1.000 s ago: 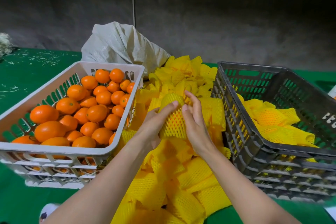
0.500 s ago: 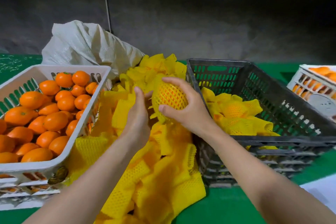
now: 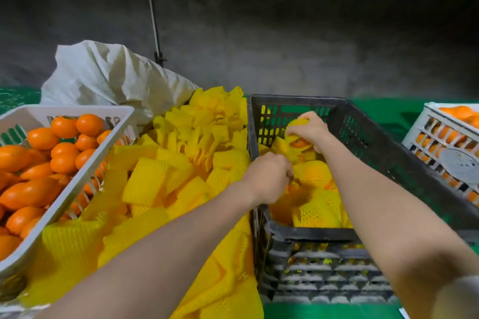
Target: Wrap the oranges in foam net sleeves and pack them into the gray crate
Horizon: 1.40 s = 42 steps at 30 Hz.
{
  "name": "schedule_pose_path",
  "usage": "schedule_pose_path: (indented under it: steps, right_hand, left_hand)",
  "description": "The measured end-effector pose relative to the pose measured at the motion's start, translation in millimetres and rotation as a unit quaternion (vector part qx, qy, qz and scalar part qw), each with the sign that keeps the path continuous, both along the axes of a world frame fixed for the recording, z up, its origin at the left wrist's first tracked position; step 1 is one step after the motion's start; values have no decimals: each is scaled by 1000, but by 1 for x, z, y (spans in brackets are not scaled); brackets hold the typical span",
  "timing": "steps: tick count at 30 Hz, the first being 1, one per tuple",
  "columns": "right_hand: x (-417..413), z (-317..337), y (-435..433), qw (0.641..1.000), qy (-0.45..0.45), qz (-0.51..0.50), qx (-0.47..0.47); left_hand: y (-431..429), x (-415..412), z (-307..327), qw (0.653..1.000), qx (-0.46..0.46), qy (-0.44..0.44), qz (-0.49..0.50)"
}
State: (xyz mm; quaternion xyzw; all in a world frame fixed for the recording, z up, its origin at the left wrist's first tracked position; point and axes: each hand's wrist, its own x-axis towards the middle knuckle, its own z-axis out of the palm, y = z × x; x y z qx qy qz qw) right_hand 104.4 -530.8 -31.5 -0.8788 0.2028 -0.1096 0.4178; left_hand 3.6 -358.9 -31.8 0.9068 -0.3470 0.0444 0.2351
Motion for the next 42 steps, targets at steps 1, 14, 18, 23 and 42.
schedule_pose_path:
  steps: [1, 14, 18, 23, 42]
  right_hand:
    - [10, -7, 2, 999, 23, 14, -38]
    - [25, -25, 33, 970, 17, 46, -236]
    - [4, 15, 59, 961, -170, 65, -209]
    - [-43, 64, 120, 924, -332, 133, -134]
    - [-50, -69, 323, 976, 54, 193, 81]
  left_hand:
    - [1, 1, -3, 1000, -4, 3, 7]
    - [1, 2, -9, 997, -75, 17, 19]
    - [9, -7, -8, 981, -192, 6, 41]
    - [49, -21, -6, 944, -301, 12, 135]
    - [307, -46, -13, 814, -430, 62, 386]
